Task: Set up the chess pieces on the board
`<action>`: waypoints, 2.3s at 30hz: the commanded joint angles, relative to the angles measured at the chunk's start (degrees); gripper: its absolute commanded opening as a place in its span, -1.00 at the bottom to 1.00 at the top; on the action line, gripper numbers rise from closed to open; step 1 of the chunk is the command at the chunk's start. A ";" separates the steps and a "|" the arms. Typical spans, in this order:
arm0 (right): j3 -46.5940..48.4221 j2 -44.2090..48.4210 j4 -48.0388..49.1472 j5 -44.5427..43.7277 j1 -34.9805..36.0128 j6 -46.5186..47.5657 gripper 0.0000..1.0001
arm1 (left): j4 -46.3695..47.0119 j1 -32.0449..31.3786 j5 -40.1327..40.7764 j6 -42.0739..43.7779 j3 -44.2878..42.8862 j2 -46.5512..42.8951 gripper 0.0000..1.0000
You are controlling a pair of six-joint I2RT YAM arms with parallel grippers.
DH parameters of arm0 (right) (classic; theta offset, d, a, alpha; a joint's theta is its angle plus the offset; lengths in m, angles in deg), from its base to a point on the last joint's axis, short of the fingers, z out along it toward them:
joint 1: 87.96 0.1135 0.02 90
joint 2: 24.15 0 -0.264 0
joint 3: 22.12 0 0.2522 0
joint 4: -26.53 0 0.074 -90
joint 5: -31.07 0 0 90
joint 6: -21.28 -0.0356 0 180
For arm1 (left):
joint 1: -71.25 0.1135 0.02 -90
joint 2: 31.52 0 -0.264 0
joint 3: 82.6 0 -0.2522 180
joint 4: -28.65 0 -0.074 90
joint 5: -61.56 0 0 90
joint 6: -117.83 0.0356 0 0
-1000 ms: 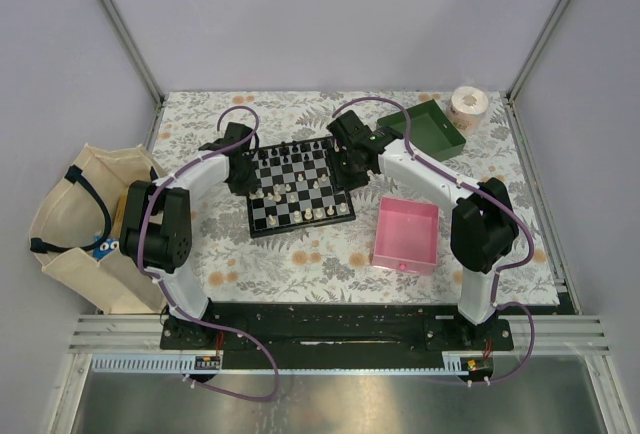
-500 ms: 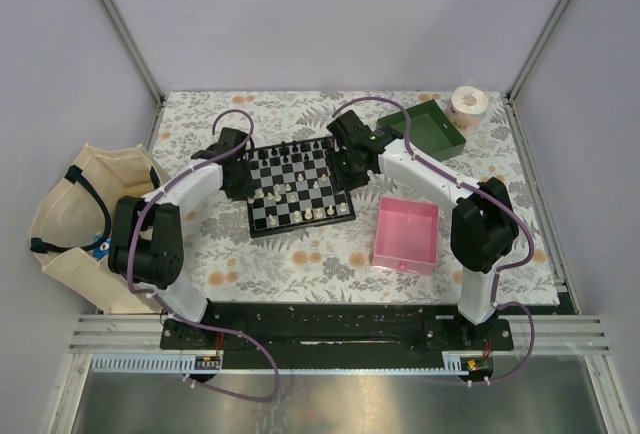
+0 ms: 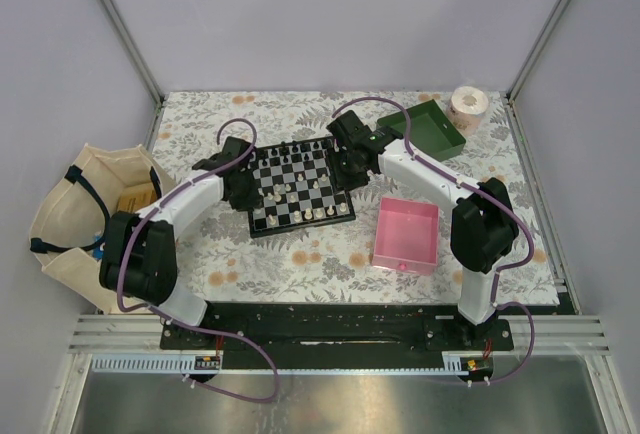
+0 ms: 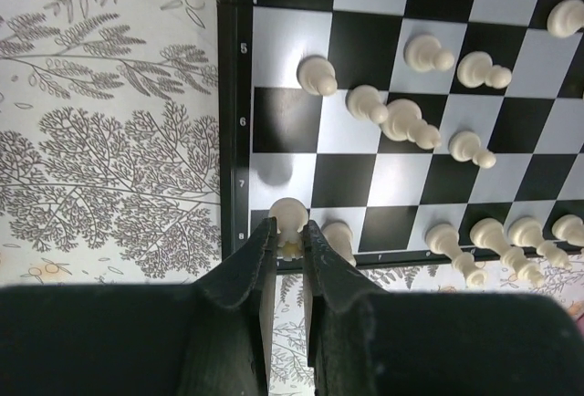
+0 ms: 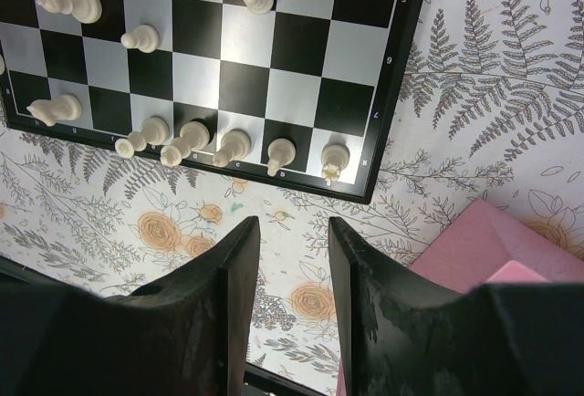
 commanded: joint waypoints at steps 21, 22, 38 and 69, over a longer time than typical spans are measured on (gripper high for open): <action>1.10 1.86 1.00 0.92 0.55 -0.51 -0.10 | -1.30 -3.41 0.07 -2.85 3.46 -2.53 -0.91; 1.10 1.77 0.91 1.01 0.55 -0.59 -0.11 | -1.30 -3.41 -0.02 -2.93 3.37 -2.44 -0.90; 1.19 1.94 1.00 0.74 0.55 -0.59 -0.10 | -1.12 -3.59 -0.37 -2.67 3.28 -0.77 -0.56; 4.18 1.41 0.91 0.75 0.46 -1.39 -0.08 | -0.24 -3.67 1.31 3.04 -10.42 1.68 -0.02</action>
